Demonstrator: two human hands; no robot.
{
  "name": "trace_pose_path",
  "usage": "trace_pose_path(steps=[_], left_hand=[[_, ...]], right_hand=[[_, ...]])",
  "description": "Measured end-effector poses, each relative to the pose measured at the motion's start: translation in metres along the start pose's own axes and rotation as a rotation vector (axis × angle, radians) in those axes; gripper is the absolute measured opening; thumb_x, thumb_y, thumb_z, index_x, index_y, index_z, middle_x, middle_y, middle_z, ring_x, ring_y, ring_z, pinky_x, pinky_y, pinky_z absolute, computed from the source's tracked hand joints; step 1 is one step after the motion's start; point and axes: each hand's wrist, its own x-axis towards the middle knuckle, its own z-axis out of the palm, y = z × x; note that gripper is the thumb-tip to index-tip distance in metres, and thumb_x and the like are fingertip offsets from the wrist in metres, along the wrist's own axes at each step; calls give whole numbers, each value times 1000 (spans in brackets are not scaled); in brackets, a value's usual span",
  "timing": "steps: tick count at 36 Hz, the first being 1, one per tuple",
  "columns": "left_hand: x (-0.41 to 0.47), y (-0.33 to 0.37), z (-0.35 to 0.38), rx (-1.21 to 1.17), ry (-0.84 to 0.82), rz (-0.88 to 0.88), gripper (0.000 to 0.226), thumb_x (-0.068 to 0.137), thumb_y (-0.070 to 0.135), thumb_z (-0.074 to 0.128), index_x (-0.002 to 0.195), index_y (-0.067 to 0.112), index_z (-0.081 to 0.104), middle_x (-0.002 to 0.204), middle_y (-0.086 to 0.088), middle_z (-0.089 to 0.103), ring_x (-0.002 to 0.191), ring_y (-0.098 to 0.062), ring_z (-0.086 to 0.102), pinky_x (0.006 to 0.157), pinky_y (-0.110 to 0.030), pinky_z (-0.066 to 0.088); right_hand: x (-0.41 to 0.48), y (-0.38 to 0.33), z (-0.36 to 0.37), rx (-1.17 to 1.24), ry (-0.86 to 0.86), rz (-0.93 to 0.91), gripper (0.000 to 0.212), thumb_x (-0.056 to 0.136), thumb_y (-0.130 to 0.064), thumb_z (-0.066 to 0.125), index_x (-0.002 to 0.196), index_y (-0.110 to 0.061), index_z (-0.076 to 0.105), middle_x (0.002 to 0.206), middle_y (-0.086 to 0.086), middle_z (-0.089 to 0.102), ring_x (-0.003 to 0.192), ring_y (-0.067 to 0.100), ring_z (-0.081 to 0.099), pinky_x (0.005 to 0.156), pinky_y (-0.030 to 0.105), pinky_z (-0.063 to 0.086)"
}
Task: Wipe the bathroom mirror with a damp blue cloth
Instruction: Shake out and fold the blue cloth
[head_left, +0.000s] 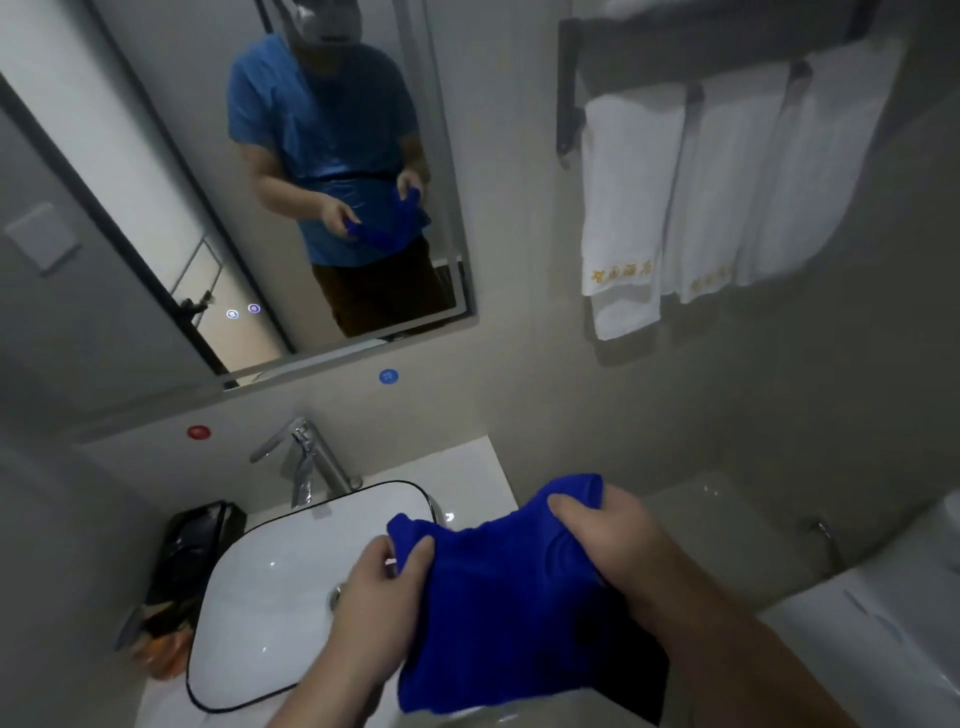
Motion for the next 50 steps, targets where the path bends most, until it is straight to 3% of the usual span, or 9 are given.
trace_pose_path(steps=[5,10,16,19,22,30,39,44,50], left_hand=[[7,1,21,-156,-96,31,38,107,53,50,100,20,67,85,-3,79,84,-16,75,78,-28,56],[44,-30,18,-151,-190,-53,34,100,56,60,120,29,69,99,5,81,94,-13,76,78,-27,55],[77,-54,6,-57,-209,-76,35,104,33,67,136,19,65,111,6,73,100,-11,69,87,-29,51],[89,-45,6,-216,-249,-114,26,103,30,69,128,24,66,111,6,76,101,-12,71,78,-21,52],[104,-36,7,-307,-251,-149,22,101,33,70,122,29,69,115,4,79,107,-17,74,90,-29,58],[167,-48,29,-85,-93,-218,6,103,27,67,107,32,69,113,1,78,102,-16,73,102,-44,57],[240,3,67,-62,12,-281,11,105,19,60,109,25,69,101,-2,80,92,-23,77,85,-43,64],[301,35,74,23,69,-195,38,106,28,59,143,19,58,120,1,74,96,-18,72,72,-30,57],[347,8,89,119,78,-289,78,89,41,48,163,19,35,136,-15,69,120,-34,68,107,-48,55]], right_hand=[[-18,-28,73,-174,-172,-51,28,100,-46,58,97,-19,68,99,4,74,88,17,69,80,35,56],[7,-20,97,-73,-364,250,23,103,-22,57,110,-9,76,96,9,80,85,26,76,80,37,64],[41,18,79,-325,-134,64,17,105,-37,60,121,-38,63,116,-10,69,92,-1,65,71,11,52],[83,64,86,-194,-300,413,78,78,-82,72,136,-33,55,138,-1,61,119,17,62,92,32,55],[118,90,90,179,-384,562,106,57,-72,93,142,-18,58,145,13,62,132,36,60,114,56,47],[167,63,78,73,-400,390,62,82,-56,86,133,-24,69,123,-2,78,110,22,76,105,44,56],[259,26,72,-85,-420,277,44,93,-54,74,129,-28,66,121,-5,74,109,16,72,102,41,58],[329,-6,80,-73,-479,286,40,97,-59,66,119,-26,74,108,1,82,98,23,79,90,43,64],[435,49,98,-426,-433,174,35,79,-49,49,95,-24,67,99,5,76,87,23,73,97,51,59]])
